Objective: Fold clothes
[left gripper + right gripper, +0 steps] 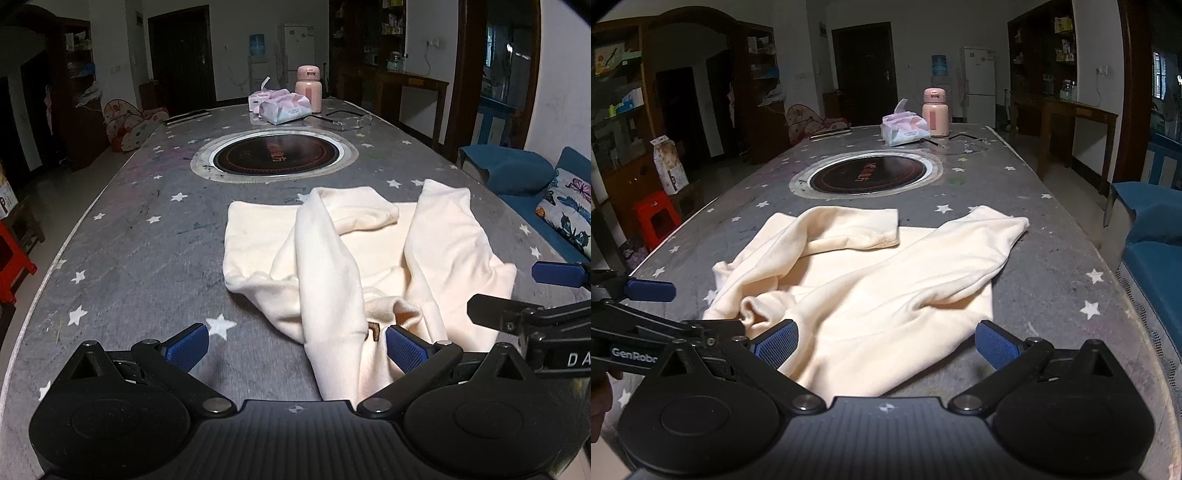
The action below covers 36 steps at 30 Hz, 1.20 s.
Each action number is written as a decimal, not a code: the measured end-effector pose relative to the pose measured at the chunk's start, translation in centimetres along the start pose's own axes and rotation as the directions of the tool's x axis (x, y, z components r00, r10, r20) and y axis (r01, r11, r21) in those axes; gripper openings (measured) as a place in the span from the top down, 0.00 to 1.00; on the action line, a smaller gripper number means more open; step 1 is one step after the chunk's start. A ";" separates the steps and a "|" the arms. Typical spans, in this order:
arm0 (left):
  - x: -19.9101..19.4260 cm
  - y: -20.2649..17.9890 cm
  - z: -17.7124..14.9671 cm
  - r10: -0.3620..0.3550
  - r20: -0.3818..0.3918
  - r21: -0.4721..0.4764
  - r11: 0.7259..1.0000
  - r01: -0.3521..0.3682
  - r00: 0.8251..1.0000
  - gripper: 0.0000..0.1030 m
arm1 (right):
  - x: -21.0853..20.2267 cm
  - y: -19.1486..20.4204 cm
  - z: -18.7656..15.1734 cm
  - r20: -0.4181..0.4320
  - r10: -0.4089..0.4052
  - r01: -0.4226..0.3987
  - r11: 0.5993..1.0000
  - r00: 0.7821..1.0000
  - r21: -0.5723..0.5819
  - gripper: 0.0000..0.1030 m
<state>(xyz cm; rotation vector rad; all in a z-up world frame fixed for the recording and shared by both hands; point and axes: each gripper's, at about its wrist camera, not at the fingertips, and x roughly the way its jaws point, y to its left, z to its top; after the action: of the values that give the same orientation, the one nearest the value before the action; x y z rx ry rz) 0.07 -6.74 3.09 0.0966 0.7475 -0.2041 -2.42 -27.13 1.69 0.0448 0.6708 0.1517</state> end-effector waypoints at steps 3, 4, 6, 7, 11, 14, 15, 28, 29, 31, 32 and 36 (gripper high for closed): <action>0.3 0.1 0.8 -0.003 0.016 0.008 1.000 0.002 1.000 0.00 | 0.6 -0.8 0.7 -0.002 -0.011 0.011 1.000 1.000 0.011 0.00; 0.3 0.1 1.2 -0.001 0.025 0.015 1.000 0.001 1.000 0.00 | 0.9 -1.1 0.9 -0.003 -0.015 0.015 1.000 1.000 0.016 0.01; 0.5 0.0 1.9 0.001 0.043 0.031 1.000 -0.002 0.999 0.01 | 1.4 -1.8 1.5 -0.004 -0.024 0.024 0.999 1.000 0.024 0.02; 0.6 0.0 2.2 0.000 0.051 0.035 0.999 -0.001 0.999 0.01 | 1.6 -2.0 1.8 -0.006 -0.030 0.030 0.999 1.000 0.028 0.03; 1.6 0.2 3.9 -0.011 0.063 0.035 0.999 0.009 0.998 0.05 | 3.0 -3.4 3.0 -0.014 -0.032 0.032 0.998 0.999 0.047 0.10; 2.8 0.1 5.0 -0.011 0.061 0.041 0.999 0.008 0.998 0.07 | 4.3 -4.4 3.8 -0.026 -0.034 0.036 0.997 0.999 0.071 0.14; 3.1 0.0 5.3 -0.012 0.063 0.047 0.999 0.009 0.998 0.07 | 4.7 -4.7 4.1 -0.030 -0.037 0.039 0.997 0.999 0.074 0.15; 8.5 -0.8 8.7 -0.030 0.038 0.101 0.994 0.026 0.999 0.22 | 8.8 -8.9 6.1 -0.060 -0.067 0.076 0.984 0.996 0.162 0.34; 8.8 -0.8 8.7 -0.033 0.031 0.101 0.994 0.029 0.999 0.29 | 9.1 -9.1 6.1 -0.065 -0.067 0.077 0.983 0.996 0.164 0.37; 9.3 -0.7 8.7 -0.041 0.021 0.093 0.995 0.039 0.999 0.43 | 9.7 -9.5 6.1 -0.075 -0.065 0.078 0.982 0.995 0.173 0.39; 9.5 -0.5 8.7 -0.049 0.010 0.083 0.995 0.048 0.999 0.52 | 9.9 -9.6 6.1 -0.080 -0.067 0.080 0.981 0.995 0.177 0.41; 10.0 -0.1 8.4 -0.080 -0.017 0.065 0.995 0.081 0.997 0.85 | 10.5 -9.9 5.8 -0.082 -0.055 0.070 0.979 0.995 0.192 0.49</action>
<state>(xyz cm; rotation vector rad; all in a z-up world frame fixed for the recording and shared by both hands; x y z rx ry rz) 12.79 -9.67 2.34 0.1302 0.7601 -0.3047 10.55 -35.27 -1.12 0.2068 0.7613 0.0261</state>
